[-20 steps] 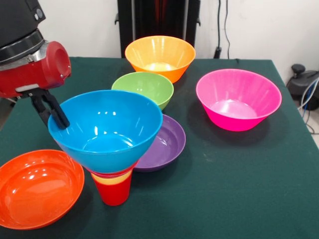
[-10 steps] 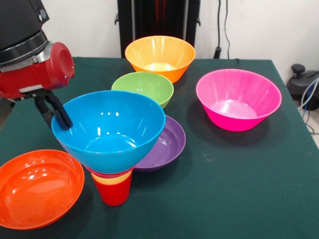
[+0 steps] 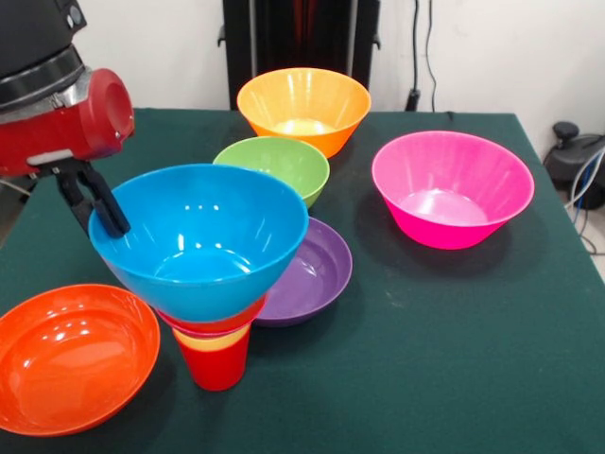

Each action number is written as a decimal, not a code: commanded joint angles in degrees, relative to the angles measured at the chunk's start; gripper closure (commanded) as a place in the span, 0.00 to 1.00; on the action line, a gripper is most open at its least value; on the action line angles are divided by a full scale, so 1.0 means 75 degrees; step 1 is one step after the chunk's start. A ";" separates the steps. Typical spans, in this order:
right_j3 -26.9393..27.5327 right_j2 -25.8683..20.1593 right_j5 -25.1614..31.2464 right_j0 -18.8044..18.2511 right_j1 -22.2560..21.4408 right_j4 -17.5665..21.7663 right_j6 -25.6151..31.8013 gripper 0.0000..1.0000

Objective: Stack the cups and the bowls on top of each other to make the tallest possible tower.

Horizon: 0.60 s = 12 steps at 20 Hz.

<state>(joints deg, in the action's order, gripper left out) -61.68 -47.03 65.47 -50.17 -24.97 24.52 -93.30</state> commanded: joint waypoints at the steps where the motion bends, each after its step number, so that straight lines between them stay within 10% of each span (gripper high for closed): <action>1: -0.0409 0.0147 0.1101 0.0040 -0.0563 0.0428 0.2675 1.00; 12: -0.0629 0.0074 0.1437 -0.0066 -0.0886 0.0270 0.2432 1.00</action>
<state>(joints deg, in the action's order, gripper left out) -62.04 -47.03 70.28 -51.47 -30.41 24.50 -93.30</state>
